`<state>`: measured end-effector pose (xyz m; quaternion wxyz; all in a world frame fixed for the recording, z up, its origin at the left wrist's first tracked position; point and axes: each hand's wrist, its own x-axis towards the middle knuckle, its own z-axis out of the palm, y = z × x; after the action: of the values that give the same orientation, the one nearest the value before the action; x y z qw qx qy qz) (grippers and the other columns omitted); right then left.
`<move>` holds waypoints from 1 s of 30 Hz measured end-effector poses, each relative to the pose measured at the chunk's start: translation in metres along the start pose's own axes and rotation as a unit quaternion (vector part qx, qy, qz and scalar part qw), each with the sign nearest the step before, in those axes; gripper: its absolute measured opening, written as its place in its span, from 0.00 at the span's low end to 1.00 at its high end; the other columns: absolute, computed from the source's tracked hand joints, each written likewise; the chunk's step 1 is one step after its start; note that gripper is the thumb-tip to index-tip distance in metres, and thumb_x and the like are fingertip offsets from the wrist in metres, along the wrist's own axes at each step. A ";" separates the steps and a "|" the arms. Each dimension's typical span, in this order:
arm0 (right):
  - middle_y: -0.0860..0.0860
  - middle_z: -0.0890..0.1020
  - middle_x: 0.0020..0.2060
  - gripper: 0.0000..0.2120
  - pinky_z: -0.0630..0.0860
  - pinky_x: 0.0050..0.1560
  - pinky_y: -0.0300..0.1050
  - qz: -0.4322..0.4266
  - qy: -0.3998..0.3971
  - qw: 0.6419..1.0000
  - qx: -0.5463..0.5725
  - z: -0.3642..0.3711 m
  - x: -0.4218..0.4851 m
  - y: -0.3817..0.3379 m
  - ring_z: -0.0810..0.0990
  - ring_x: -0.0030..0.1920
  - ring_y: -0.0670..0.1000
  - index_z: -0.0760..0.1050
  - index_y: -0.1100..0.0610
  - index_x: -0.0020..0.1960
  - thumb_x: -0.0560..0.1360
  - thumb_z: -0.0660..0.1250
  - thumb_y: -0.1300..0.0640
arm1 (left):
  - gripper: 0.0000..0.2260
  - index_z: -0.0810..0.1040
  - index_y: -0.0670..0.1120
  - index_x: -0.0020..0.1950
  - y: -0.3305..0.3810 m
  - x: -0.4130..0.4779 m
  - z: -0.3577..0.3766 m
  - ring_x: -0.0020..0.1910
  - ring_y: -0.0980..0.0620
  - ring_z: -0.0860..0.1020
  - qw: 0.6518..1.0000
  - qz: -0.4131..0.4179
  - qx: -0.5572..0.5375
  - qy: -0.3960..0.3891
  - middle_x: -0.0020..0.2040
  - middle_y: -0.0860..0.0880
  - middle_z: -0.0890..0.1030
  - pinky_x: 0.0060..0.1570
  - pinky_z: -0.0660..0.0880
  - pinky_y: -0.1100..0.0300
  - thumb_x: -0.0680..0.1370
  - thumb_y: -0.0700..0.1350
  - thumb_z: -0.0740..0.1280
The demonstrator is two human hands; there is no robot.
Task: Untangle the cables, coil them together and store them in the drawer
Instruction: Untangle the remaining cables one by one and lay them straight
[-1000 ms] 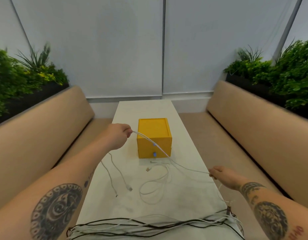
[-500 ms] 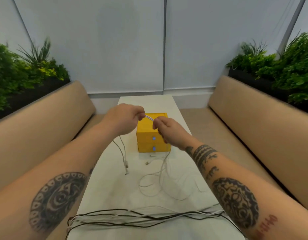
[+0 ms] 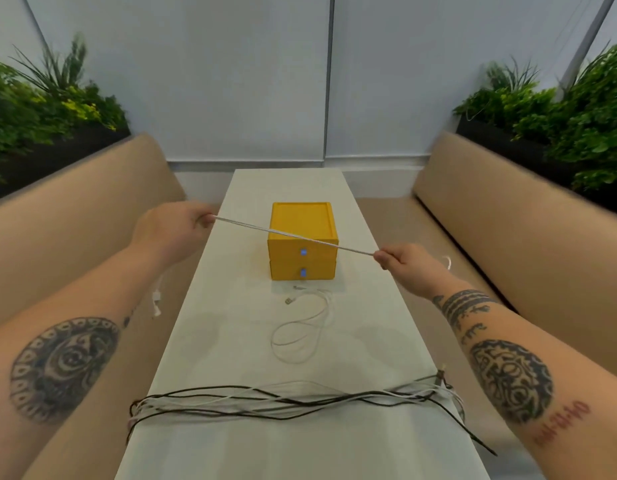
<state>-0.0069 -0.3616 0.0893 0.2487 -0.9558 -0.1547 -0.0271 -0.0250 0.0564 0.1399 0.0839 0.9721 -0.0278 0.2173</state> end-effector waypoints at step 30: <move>0.44 0.73 0.47 0.08 0.61 0.57 0.50 0.232 -0.140 0.944 -0.189 0.138 -0.114 0.128 0.72 0.56 0.49 0.74 0.42 0.44 0.78 0.61 0.53 | 0.15 0.69 0.51 0.35 -0.084 -0.212 0.147 0.39 0.45 0.73 0.937 -0.215 -0.144 -0.235 0.36 0.48 0.77 0.37 0.70 0.57 0.74 0.31 0.61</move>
<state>-0.0792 -0.4335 -0.1058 0.0390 -0.9888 0.0459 0.1367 -0.1475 0.1169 -0.0944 0.2586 0.9558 0.1319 -0.0467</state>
